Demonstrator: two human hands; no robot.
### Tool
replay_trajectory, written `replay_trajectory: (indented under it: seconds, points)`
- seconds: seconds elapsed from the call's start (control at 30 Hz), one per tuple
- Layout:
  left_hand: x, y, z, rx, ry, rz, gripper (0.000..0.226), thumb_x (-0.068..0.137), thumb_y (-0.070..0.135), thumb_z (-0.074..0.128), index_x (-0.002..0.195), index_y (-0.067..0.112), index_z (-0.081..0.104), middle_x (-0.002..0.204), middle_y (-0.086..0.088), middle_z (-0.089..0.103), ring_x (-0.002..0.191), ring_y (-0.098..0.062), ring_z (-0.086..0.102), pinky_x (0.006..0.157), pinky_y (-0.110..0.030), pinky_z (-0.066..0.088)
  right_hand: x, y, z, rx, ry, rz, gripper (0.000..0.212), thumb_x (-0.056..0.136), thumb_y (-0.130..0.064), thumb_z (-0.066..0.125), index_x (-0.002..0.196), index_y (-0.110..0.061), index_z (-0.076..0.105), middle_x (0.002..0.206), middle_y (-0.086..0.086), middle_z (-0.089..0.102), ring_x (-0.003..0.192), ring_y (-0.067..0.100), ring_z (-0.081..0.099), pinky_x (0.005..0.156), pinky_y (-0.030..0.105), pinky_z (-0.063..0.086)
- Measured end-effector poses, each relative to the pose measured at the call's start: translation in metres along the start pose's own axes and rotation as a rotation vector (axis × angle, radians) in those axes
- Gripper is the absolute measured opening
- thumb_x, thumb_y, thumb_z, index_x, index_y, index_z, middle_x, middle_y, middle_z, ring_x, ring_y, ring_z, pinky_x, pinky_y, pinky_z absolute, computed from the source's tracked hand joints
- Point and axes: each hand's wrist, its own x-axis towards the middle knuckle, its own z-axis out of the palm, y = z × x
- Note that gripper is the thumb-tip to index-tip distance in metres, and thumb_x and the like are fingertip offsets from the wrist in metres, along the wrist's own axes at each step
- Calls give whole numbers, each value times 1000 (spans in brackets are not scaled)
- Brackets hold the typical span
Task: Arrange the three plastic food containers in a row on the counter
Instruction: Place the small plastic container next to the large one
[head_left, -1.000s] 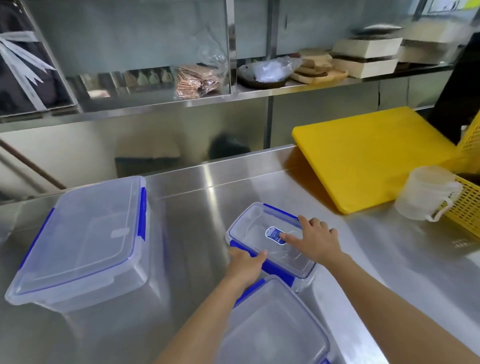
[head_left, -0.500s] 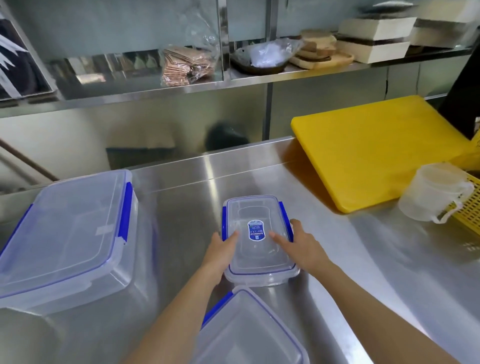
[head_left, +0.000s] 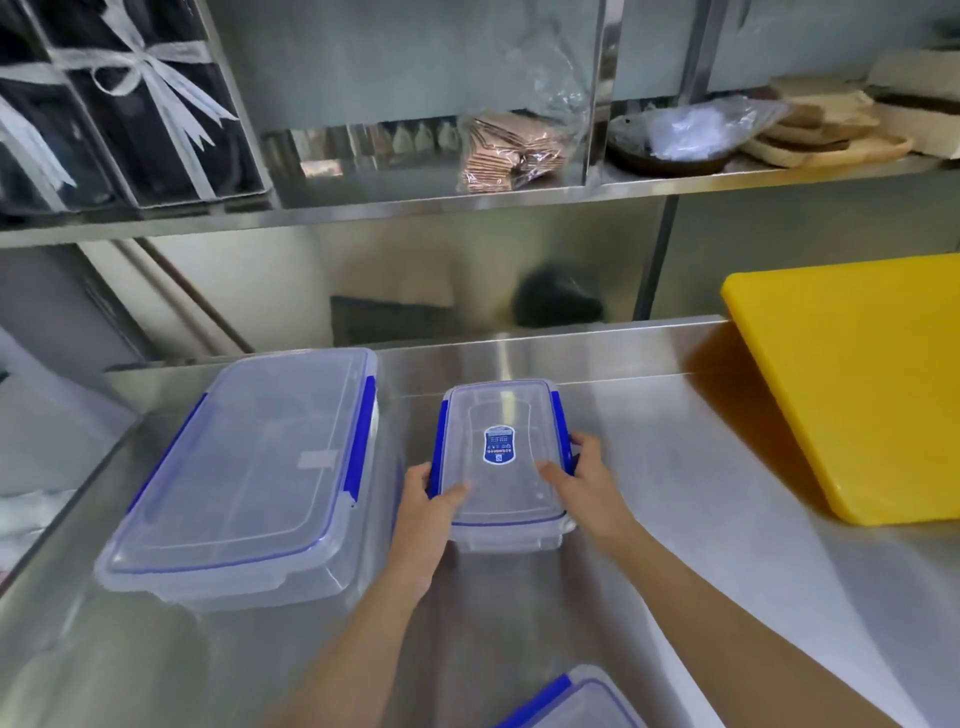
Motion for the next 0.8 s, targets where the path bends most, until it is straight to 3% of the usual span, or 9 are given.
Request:
replay_trajectory:
  seconds: [0.1, 0.17, 0.23, 0.47, 0.63, 0.7, 0.77, 0.8]
  points:
    - [19, 5, -11, 75, -81, 15, 49, 84, 18, 66, 128, 23, 45, 112, 3, 63, 98, -9, 60, 73, -22, 49, 27, -3, 25, -19, -43, 9, 33, 87, -22, 57, 110, -22, 34, 90, -14, 53, 79, 1, 57, 57, 14, 46]
    - [32, 5, -12, 141, -98, 41, 61, 86, 20, 65, 139, 23, 36, 128, 1, 57, 115, -16, 55, 96, -35, 48, 43, -1, 36, -30, -62, 12, 30, 89, -25, 55, 108, -24, 32, 94, -11, 53, 81, 2, 56, 59, 13, 46]
    - [43, 6, -12, 160, -91, 34, 70, 87, 28, 62, 145, 24, 24, 140, -2, 47, 128, -21, 46, 107, -46, 41, 58, -1, 43, -38, -73, 4, 29, 89, -28, 54, 107, -24, 32, 94, -12, 52, 81, 0, 55, 53, 9, 46]
    - [71, 1, -6, 269, -23, 95, 63, 91, 38, 52, 145, 27, 22, 143, -2, 42, 130, -23, 44, 103, -50, 44, 90, 1, 50, -157, -56, -38, 23, 91, -28, 49, 109, -19, 37, 112, 6, 55, 87, 12, 56, 64, 19, 45]
    - [64, 8, -11, 440, 34, 153, 67, 90, 44, 51, 147, 22, 21, 150, -2, 35, 134, -22, 38, 107, -47, 41, 75, -7, 43, -330, 19, -37, 55, 85, -52, 50, 124, -14, 40, 122, 9, 53, 101, 22, 57, 83, 38, 51]
    - [51, 12, -16, 472, 51, 219, 66, 89, 47, 50, 145, 23, 25, 149, 0, 38, 134, -19, 39, 107, -46, 41, 61, -12, 38, -356, 53, -63, 63, 83, -55, 49, 129, -14, 35, 130, 10, 47, 103, 20, 52, 86, 37, 47]
    - [31, 12, -21, 479, -4, 249, 62, 89, 48, 51, 143, 25, 32, 147, 2, 42, 133, -15, 40, 110, -39, 38, 43, -14, 31, -347, 48, -92, 63, 83, -54, 50, 130, -15, 35, 132, 11, 45, 101, 18, 48, 83, 32, 40]
    - [18, 9, -23, 489, -38, 246, 61, 88, 49, 52, 142, 25, 36, 147, 3, 42, 131, -11, 41, 109, -29, 34, 33, -14, 27, -345, 38, -100, 64, 83, -54, 51, 130, -15, 35, 133, 12, 45, 105, 20, 48, 83, 32, 38]
